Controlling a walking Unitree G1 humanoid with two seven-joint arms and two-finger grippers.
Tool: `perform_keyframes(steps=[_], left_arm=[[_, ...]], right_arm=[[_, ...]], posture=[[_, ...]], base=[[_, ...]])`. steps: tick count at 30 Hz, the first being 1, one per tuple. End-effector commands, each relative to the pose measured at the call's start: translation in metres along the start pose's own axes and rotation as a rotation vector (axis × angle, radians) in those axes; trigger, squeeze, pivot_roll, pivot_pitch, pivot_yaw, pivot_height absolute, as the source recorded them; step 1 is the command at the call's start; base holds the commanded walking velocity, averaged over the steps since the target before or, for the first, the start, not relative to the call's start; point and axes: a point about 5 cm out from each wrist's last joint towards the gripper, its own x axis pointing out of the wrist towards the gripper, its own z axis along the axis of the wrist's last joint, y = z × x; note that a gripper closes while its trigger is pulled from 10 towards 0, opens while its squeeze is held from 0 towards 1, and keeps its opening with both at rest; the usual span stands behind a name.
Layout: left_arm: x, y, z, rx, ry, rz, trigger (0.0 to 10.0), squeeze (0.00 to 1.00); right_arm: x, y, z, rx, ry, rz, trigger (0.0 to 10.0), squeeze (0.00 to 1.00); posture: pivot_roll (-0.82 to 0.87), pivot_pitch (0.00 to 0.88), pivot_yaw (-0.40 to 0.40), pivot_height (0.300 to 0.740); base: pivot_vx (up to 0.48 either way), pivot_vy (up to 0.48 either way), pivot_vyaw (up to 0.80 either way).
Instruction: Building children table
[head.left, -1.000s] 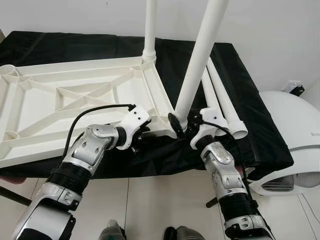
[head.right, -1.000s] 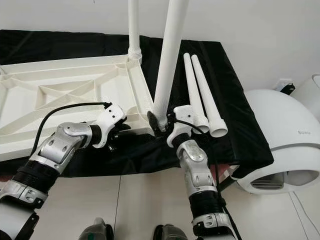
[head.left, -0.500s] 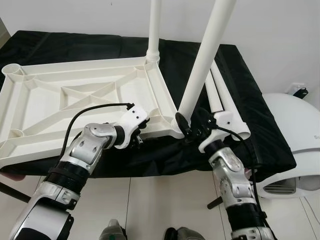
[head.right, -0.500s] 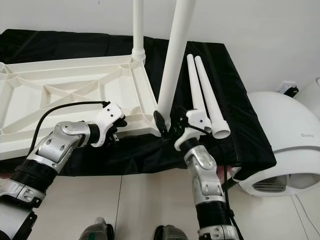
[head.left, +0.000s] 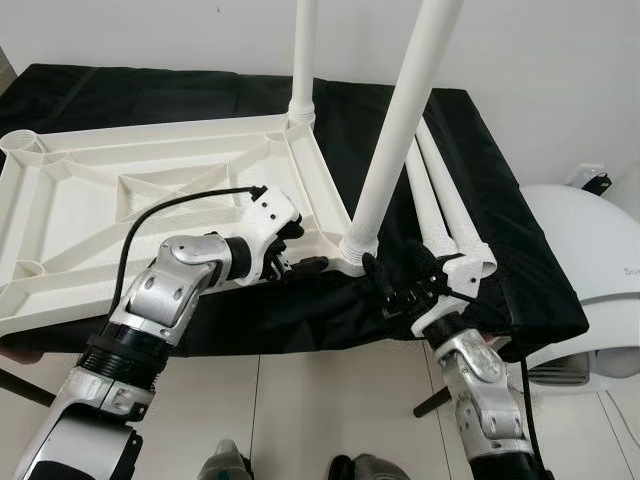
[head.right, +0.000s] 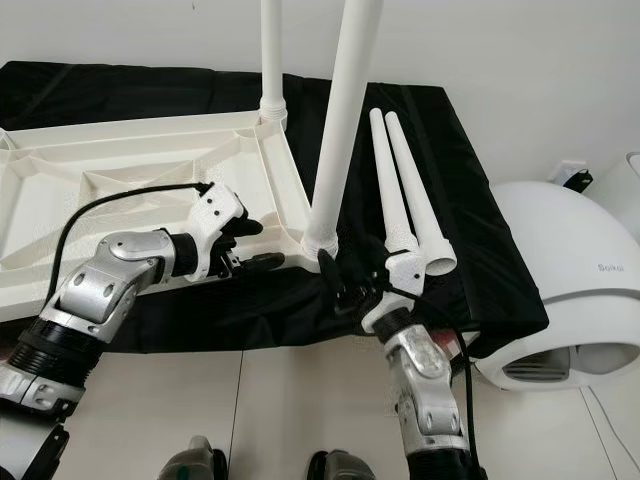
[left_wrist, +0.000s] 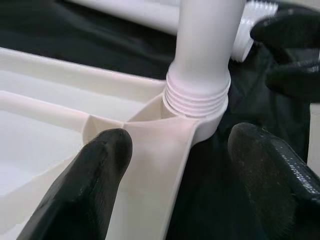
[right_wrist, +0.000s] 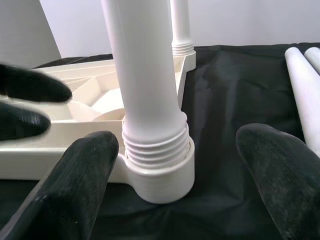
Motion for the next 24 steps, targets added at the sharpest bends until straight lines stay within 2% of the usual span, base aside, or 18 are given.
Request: perform_keyframes(steps=[1, 10, 14, 21, 24], left_arm=[[-0.004, -0.005, 0.0, -0.009, -0.004, -0.066, 10.0, 0.0], [-0.011, 0.0, 0.003, -0.062, -0.054, 0.054, 10.0, 0.0], [-0.013, 0.0, 0.006, -0.116, -0.12, 0.154, 10.0, 0.0], [-0.012, -0.002, 0.003, -0.163, -0.147, 0.204, 10.0, 0.0], [-0.009, -0.008, -0.001, -0.204, -0.162, 0.247, 10.0, 0.0]], right_arm=[[-0.003, 0.001, 0.0, -0.004, 0.016, 0.006, 10.0, 0.0], [-0.009, -0.001, -0.003, -0.013, 0.05, 0.006, 10.0, 0.0], [-0.001, -0.008, -0.003, -0.044, 0.066, 0.024, 10.0, 0.0], [0.005, -0.013, -0.004, -0.055, 0.076, 0.032, 10.0, 0.0], [0.011, -0.017, -0.005, -0.061, 0.095, 0.063, 10.0, 0.0]], posture=[[0.01, 0.055, -0.024, 0.74], [0.01, 0.061, -0.025, 0.74], [0.02, 0.063, -0.029, 0.74], [0.04, 0.065, -0.041, 0.74], [0.05, 0.07, -0.053, 0.74]], base=[[0.0, 0.0, 0.0], [0.0, 0.0, 0.0], [0.0, 0.0, 0.0], [0.0, 0.0, 0.0], [0.0, 0.0, 0.0]])
